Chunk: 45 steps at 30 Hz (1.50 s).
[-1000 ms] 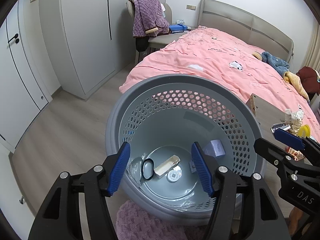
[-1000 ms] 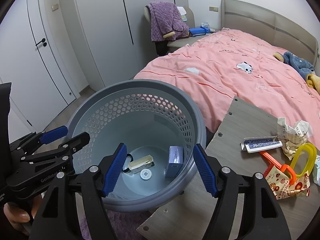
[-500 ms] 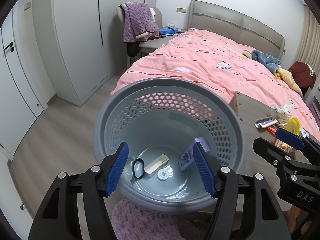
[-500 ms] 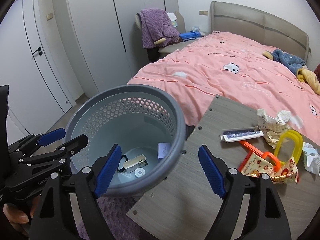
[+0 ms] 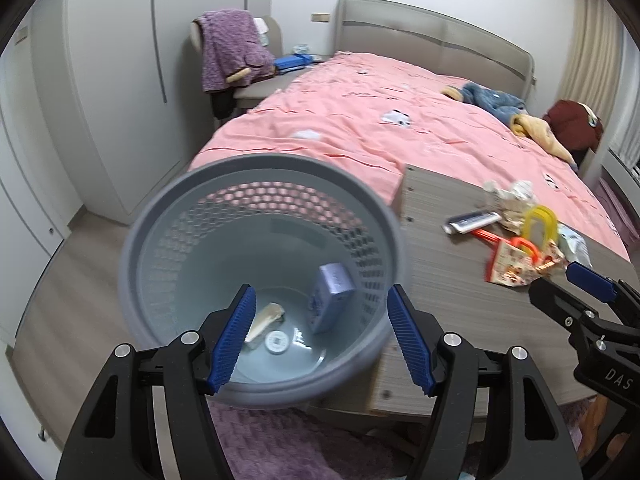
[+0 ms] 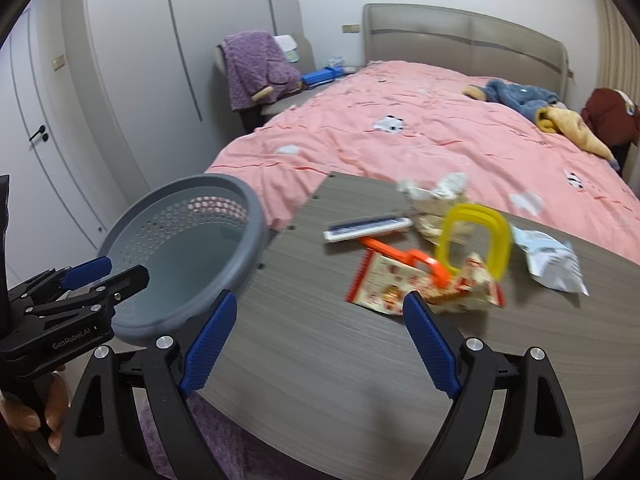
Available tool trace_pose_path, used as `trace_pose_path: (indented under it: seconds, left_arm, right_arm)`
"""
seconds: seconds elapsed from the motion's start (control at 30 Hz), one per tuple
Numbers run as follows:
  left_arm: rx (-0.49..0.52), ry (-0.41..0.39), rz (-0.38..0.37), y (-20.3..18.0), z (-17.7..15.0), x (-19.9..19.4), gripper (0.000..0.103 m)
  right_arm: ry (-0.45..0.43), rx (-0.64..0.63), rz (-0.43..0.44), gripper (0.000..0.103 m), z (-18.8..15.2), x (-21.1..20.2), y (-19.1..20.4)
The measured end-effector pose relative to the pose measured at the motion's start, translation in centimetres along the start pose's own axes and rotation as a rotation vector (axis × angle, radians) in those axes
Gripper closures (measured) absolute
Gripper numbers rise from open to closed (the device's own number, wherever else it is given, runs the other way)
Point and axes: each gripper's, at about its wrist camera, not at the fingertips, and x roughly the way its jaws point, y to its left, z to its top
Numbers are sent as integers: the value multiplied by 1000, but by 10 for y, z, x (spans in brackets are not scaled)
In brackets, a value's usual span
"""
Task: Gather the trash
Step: 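Withdraw both open tools from the basket toward the table, then close the left tool on the white card box while the right tool grasps the red-and-white wrapper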
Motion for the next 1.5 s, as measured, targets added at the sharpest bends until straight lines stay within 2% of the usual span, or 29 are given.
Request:
trace_pose_path:
  seconds: [0.23,0.5,0.77,1.03,1.17,1.3,1.4,1.5]
  left_arm:
    - [46,12,-38,-33,-6,3,37]
    - [81,42,-42,-57,-10,15,37]
    - [87,71,-40,-67,-4,31,37]
    - [100,90,-45,-75,-1,42,37]
    - [96,92,-42,-73,0,43,37]
    - [95,91,-40,-74,1,42,37]
    - [100,85,-41,-77,1,39,37]
    - [108,76,-43,-81,2,36,37]
  right_arm:
    - [7,88,-69,19,-14,-11,-51]
    - [16,165,-107,19,-15,3,-90]
    - [49,221,-93,19,-6,25,-104]
    - [91,255,-119,20,2,51,-108]
    - [107,263,-92,35,0,56,-111]
    - [94,255,-74,58,0,51,-110]
    - [94,267,-41,67,0,47,-111]
    - [80,284,-19,72,-4,37,-116]
